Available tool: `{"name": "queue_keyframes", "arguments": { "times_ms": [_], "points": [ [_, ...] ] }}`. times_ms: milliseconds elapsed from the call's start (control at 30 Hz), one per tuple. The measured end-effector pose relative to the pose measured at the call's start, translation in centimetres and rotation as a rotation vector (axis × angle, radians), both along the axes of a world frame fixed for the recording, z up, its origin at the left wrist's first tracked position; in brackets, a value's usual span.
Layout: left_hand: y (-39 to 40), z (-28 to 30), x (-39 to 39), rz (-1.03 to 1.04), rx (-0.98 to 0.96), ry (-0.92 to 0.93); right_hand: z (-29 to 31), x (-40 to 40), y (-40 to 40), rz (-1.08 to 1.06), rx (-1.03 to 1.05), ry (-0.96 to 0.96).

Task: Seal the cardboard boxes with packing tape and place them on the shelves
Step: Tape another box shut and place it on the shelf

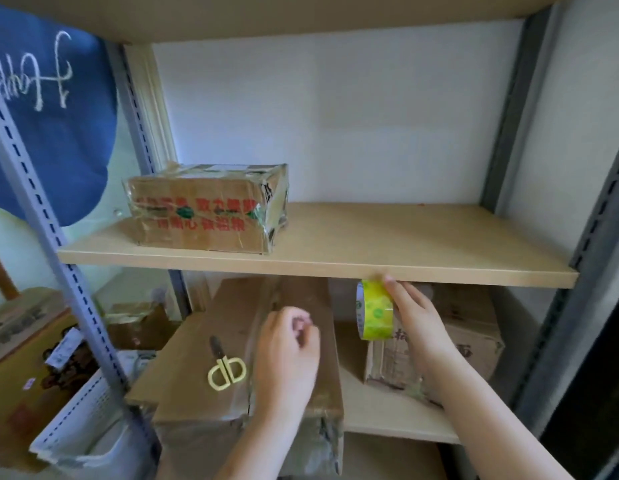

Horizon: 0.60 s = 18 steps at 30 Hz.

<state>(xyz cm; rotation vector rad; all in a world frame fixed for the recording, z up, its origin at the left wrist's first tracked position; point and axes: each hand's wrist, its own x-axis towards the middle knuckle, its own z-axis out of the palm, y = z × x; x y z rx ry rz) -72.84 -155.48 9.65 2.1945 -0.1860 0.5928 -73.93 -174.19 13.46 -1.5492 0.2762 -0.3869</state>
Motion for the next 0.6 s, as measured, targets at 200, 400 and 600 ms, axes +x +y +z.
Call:
{"name": "queue_keyframes", "arguments": {
  "times_ms": [200,400,600],
  "points": [
    [7.3,-6.2,2.4,0.259,0.578,0.419,0.6,1.1,0.0,-0.072,0.122,-0.019],
    [13.5,-6.8,3.2,-0.074,0.555,0.361,0.6,0.9,1.0,-0.049,0.19,-0.044],
    [11.6,-2.7,1.5,-0.18,0.329,0.212,1.8,0.9,2.0,-0.044,0.288,0.08]
  ]
}}
